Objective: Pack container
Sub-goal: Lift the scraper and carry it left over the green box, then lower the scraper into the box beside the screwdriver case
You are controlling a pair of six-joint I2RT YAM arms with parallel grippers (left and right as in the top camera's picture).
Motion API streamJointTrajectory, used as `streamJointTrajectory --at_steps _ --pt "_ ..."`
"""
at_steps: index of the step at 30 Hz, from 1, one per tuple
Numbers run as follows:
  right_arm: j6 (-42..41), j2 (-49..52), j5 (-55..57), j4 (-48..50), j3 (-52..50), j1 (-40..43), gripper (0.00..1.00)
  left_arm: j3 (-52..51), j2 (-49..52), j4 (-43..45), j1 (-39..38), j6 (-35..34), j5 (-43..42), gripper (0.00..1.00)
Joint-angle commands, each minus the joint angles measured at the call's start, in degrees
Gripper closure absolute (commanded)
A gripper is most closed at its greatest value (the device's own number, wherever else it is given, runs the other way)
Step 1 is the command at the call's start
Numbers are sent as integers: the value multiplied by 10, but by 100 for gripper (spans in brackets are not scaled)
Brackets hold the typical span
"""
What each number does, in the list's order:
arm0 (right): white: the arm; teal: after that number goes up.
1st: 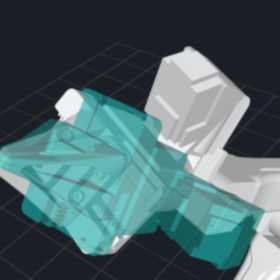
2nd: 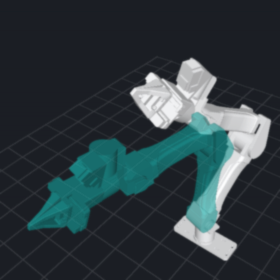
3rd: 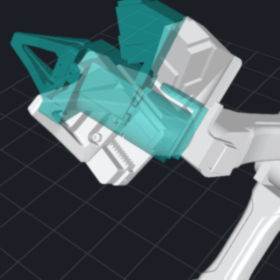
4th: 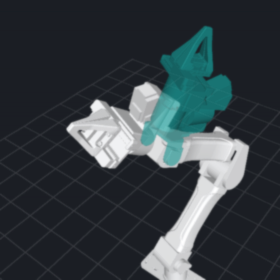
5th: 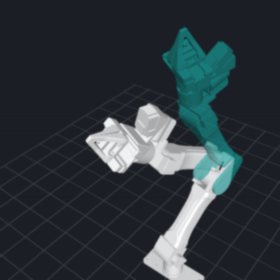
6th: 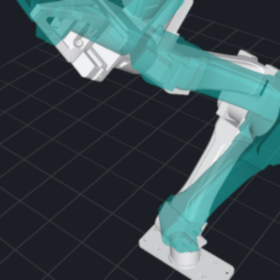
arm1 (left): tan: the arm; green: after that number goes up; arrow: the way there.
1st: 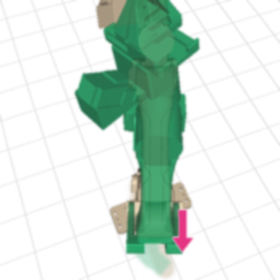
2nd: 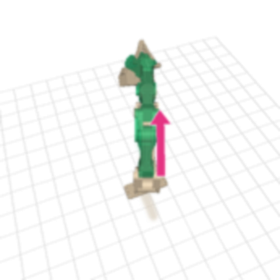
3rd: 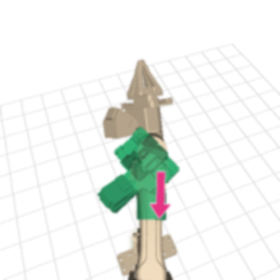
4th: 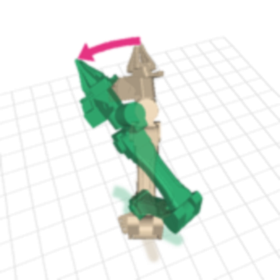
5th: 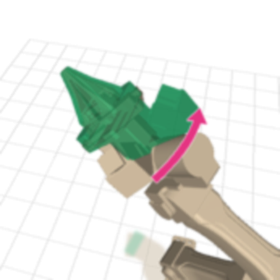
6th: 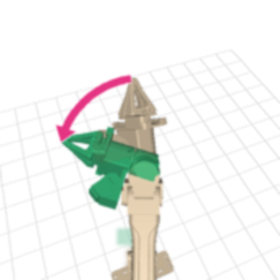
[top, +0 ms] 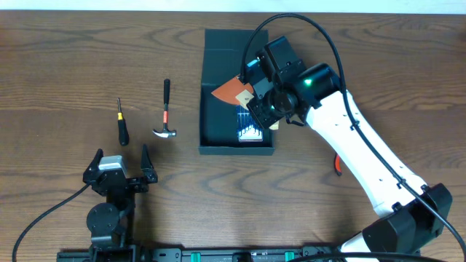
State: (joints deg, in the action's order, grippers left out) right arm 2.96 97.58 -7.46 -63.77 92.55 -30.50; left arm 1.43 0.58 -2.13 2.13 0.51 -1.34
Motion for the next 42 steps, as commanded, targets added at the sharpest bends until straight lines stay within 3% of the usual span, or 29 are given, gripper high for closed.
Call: streamJointTrajectory --at_steps 1,13,21,35,42 --pt "-44 4 2 2 -14 -3 99 -12 -3 -19 -2 10 4 1" --pt "-172 30 6 34 -82 -3 99 -12 -3 -19 -2 10 5 1" --pt "-192 30 8 49 -89 -3 99 -12 -3 -19 -2 10 5 2" --pt "-33 49 14 61 -89 -20 99 -12 -3 -19 -2 10 4 1" --pt "-16 96 14 64 -89 -22 99 -12 -3 -19 -2 10 4 2"
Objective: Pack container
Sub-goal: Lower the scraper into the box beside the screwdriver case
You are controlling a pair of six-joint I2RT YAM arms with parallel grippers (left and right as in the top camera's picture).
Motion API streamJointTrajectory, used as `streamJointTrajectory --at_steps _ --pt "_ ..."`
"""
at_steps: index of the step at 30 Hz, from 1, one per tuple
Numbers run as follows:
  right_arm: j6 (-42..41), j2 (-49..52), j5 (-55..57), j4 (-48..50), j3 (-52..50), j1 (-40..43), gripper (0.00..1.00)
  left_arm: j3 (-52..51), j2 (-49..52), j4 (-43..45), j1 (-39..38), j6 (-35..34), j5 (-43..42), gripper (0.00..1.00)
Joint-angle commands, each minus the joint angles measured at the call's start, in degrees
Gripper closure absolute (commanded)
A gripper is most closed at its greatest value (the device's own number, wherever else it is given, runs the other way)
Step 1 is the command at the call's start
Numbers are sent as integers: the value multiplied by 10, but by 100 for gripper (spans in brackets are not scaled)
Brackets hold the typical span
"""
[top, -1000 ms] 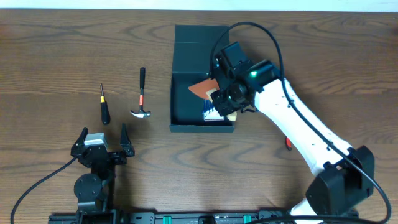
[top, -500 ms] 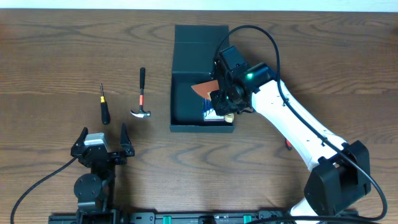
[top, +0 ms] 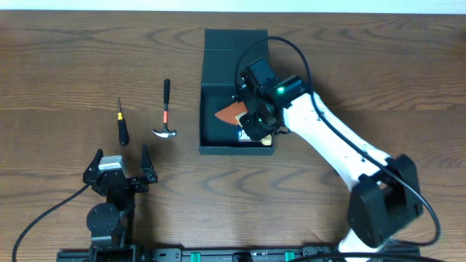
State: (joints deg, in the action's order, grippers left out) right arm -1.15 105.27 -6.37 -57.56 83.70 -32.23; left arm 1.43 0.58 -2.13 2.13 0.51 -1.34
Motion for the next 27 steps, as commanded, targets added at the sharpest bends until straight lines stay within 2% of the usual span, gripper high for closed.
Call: streamJointTrajectory --at_steps 1,11,27 --pt "25 27 3 2 -1 -5 99 -12 -3 -19 -2 10 5 1" --pt "25 90 1 18 -1 -5 99 -12 -3 -19 -2 10 4 1" --pt "30 93 6 49 -1 -5 99 -12 -3 -19 -2 10 4 1"
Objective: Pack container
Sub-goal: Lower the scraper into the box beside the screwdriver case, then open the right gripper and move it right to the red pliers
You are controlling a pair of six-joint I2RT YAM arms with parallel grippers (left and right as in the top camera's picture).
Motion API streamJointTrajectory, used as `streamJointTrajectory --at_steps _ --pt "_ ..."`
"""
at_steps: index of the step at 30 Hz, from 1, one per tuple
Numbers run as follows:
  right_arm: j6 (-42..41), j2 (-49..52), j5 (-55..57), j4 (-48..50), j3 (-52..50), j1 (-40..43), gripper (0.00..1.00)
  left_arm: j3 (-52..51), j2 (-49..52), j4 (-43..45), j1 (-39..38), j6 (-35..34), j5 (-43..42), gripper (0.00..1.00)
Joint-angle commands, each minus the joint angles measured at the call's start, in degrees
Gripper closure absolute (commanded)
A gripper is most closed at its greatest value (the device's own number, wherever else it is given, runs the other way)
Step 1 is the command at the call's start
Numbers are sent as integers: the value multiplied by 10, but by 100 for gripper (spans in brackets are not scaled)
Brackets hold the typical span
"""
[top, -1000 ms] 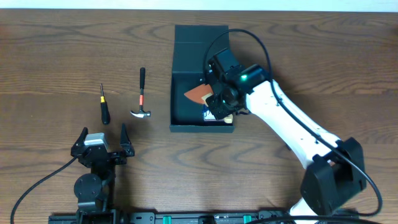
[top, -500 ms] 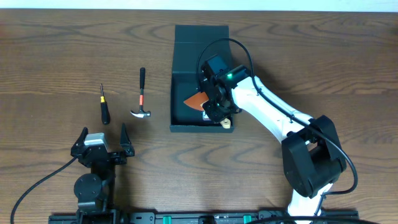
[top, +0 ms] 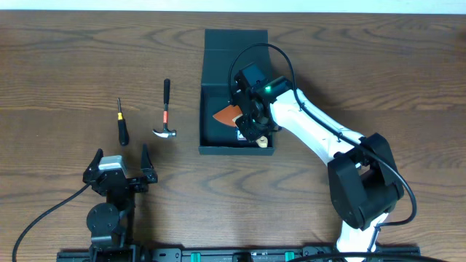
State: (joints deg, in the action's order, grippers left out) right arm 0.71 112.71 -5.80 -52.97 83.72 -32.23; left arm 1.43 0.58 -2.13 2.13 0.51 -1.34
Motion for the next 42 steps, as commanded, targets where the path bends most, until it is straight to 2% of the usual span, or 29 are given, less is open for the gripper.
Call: streamJointTrajectory --at_steps 1,7,11,12,14,25,33,42 --pt "11 19 0 6 -2 -5 99 -12 -3 -19 -2 10 4 2" --pt "13 24 0 17 -2 -4 96 -12 -3 -19 -2 10 4 2" --pt "16 24 0 15 -2 -4 71 -12 -3 -19 -2 10 5 1" --pt "17 24 0 13 -2 -4 61 -12 -3 -19 -2 10 4 2" --pt "18 24 0 9 -2 -4 51 -12 -3 -19 -2 10 4 2" --pt "23 19 0 -9 30 -4 50 -12 -3 -19 -2 10 4 2" --pt "23 11 1 -107 188 -2 49 -12 -3 -19 -2 10 5 2" --pt "-63 11 144 -271 360 56 49 -12 -3 -19 -2 10 4 1"
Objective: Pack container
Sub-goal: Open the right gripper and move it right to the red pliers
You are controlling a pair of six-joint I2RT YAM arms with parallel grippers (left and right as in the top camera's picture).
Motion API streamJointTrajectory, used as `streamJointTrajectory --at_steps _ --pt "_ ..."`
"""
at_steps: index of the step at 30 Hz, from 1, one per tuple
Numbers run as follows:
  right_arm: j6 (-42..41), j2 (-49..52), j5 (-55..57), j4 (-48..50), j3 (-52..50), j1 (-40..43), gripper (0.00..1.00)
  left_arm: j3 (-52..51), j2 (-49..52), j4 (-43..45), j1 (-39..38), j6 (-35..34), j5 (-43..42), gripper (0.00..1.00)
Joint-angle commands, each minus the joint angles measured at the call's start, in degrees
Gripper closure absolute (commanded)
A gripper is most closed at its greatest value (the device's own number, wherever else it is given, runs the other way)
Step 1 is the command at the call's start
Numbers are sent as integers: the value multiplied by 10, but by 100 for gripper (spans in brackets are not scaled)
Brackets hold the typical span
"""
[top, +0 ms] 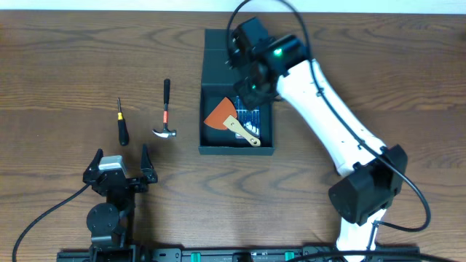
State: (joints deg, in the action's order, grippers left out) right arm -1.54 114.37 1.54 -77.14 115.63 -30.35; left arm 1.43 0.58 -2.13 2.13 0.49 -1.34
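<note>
The black container lies open at the table's middle, its lid folded back at the far side. Inside it an orange scraper with a wooden handle lies flat, beside a pack of small bits. My right gripper hangs over the far part of the box, clear of the scraper, with nothing between its fingers; it looks open. A hammer and a screwdriver lie on the table left of the box. My left gripper rests open near the front edge, left of centre.
The right arm runs diagonally from the front right to the box and covers the table to the right of it. The left arm's cable loops toward the front edge.
The scraper is out of my right gripper and lies flat in the container. That gripper has moved from low inside the box to above its far end. The left arm is unchanged.
My right gripper first held the orange scraper above the container's right side. It then stood lower, with the scraper inside the box, and lower still a moment later. Now the scraper rests on the box floor and the gripper is up and away from it.
</note>
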Motion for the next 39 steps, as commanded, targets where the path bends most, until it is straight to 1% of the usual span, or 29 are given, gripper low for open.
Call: streamJointTrajectory --at_steps 1,7,12,14,16,18,21,25,31,35,39 --pt "-43 -5 75 -47 52 50 49 -12 -3 -19 -2 10 4 1" --pt "-42 -5 68 -125 66 157 46 -12 -3 -19 -2 10 4 1" --pt "-35 -5 43 -140 59 229 45 -12 -3 -19 -2 10 4 1" --pt "-34 -5 47 -138 57 249 42 -12 -3 -19 -2 10 4 1" --pt "-21 -5 47 -137 54 266 36 -12 -3 -19 -2 10 5 1" --pt "0 -5 47 -140 54 283 33 -12 -3 -19 -2 10 4 1" --pt "0 -5 42 -146 54 303 30 -12 -3 -19 -2 10 5 1" --pt "26 -5 16 -153 48 324 30 -12 -3 -19 -2 10 4 2" --pt "36 -23 12 -148 39 330 29 -12 -3 -19 -2 10 4 2" --pt "36 -78 12 -139 39 329 26 -12 -3 -19 -2 10 4 1" --pt "44 -171 10 -131 39 329 22 -12 -3 -19 -2 10 4 2"
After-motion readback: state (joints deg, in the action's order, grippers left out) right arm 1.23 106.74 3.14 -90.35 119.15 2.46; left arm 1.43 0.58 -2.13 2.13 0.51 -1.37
